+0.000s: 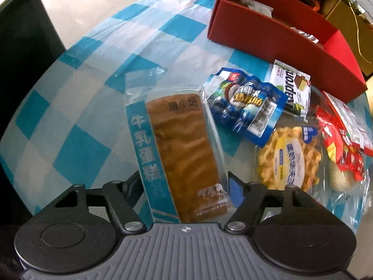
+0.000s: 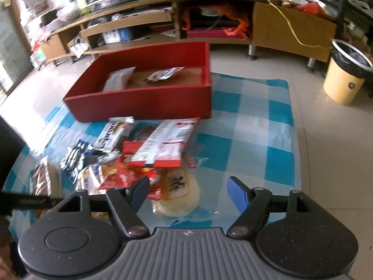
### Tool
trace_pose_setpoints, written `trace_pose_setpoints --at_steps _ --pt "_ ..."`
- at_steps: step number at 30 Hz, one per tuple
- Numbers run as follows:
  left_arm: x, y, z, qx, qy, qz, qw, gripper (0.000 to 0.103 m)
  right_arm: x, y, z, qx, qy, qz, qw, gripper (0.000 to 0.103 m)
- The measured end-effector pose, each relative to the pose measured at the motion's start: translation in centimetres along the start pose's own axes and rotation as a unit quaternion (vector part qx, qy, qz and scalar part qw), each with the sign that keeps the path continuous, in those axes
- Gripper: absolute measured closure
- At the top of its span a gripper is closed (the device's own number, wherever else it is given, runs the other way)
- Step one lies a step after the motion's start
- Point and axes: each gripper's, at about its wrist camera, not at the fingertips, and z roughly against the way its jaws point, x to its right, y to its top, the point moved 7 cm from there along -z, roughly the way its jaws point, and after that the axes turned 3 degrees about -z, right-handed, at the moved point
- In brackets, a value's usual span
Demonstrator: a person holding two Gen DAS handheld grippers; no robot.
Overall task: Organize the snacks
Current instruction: 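Lower the left tool onto the milk cake packet and close on it, then lift the milk cake packet with the left tool while the right tool reaches the red-striped white packet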
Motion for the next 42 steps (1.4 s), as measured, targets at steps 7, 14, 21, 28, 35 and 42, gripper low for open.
trace_pose_setpoints --at_steps 7,14,21,28,35,42 --pt "-0.4 -1.0 0.7 -0.002 -0.013 -0.030 0.9995 0.033 1.7 0.9 -0.7 -0.004 -0.003 -0.048 0.999 0.030" --pt "-0.2 -1.2 1.0 0.000 -0.032 -0.047 0.9984 0.034 -0.1 3.2 -2.8 -0.014 0.033 -0.091 0.995 0.030" --pt "-0.1 -1.5 1.0 0.006 -0.026 -0.071 0.9971 0.033 -3.7 4.8 -7.6 -0.040 -0.026 0.003 0.999 0.024" --pt "-0.3 -0.9 0.4 -0.002 -0.040 -0.063 0.9972 0.017 -2.5 4.2 -8.6 -0.047 -0.020 -0.007 0.999 0.036" --pt "-1.0 -0.3 -0.3 -0.001 -0.008 -0.049 0.9988 0.007 -1.9 2.8 -6.6 -0.046 0.005 0.000 0.999 0.048" --pt "-0.4 -0.1 0.9 0.028 0.013 -0.077 0.9965 0.033 -1.7 1.9 -2.7 -0.025 0.024 0.003 0.999 0.051"
